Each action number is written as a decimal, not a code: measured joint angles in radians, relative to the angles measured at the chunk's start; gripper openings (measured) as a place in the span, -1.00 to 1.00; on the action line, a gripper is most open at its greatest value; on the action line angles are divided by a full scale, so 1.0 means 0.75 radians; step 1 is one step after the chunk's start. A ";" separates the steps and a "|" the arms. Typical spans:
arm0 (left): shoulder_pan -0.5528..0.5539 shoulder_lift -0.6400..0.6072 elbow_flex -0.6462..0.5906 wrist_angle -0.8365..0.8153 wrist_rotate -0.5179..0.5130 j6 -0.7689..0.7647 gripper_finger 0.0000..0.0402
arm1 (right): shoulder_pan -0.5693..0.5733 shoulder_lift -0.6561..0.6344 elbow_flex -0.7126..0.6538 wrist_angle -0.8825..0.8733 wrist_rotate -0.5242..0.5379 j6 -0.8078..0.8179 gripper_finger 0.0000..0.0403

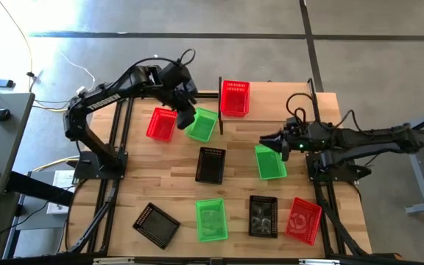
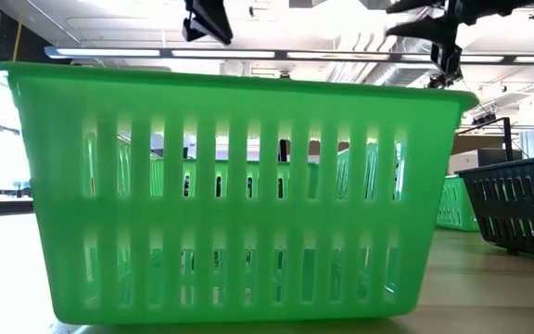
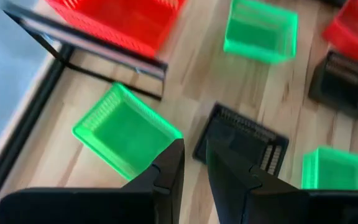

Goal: Stack baskets on shelf by color
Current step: Put the right green basket on the shelf, then put the top black basket on the shelf

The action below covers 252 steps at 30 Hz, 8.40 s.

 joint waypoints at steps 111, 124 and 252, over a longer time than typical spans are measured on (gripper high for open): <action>-0.148 -0.033 -0.177 0.023 0.013 0.105 -0.70 | 0.426 1.190 1.148 -1.755 0.191 -0.053 -1.00; -0.148 -0.033 -0.178 0.024 0.014 0.104 -0.70 | 0.290 1.135 1.207 -2.004 0.436 -0.288 -1.00; -0.166 -0.033 -0.177 0.045 0.095 -0.021 -0.70 | -0.638 0.587 0.950 -1.986 -0.191 -0.561 -0.51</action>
